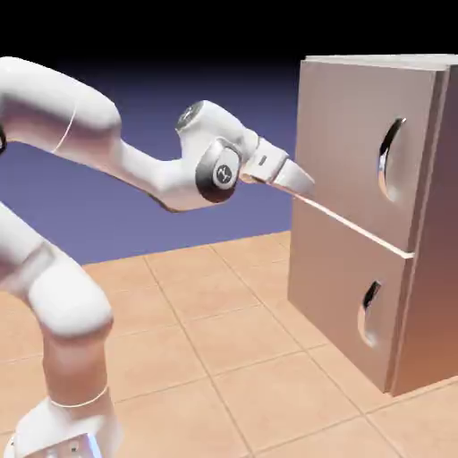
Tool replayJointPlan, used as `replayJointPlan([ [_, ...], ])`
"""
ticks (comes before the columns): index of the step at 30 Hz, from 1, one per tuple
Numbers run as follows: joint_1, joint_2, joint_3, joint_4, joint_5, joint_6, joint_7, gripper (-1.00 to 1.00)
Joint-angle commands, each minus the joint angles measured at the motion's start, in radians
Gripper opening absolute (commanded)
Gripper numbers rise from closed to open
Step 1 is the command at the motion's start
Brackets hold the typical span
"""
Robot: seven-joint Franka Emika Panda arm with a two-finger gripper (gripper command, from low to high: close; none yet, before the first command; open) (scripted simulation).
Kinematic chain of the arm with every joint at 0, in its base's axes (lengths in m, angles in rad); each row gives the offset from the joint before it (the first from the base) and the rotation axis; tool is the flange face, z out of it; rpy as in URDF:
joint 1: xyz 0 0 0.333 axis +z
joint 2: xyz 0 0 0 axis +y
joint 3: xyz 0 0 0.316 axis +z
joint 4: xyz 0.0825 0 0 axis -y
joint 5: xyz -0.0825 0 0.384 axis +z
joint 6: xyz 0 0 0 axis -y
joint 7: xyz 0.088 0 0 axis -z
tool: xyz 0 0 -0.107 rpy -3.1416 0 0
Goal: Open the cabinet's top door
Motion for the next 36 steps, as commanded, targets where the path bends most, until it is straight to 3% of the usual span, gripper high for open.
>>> replayJointPlan([
  [1,0.016,-0.004,-0.017,0.009,-0.044,-0.003,0.033,0.0],
  [36,0.589,-0.154,-0.605,0.311,-1.566,-0.104,1.191,0.0],
])
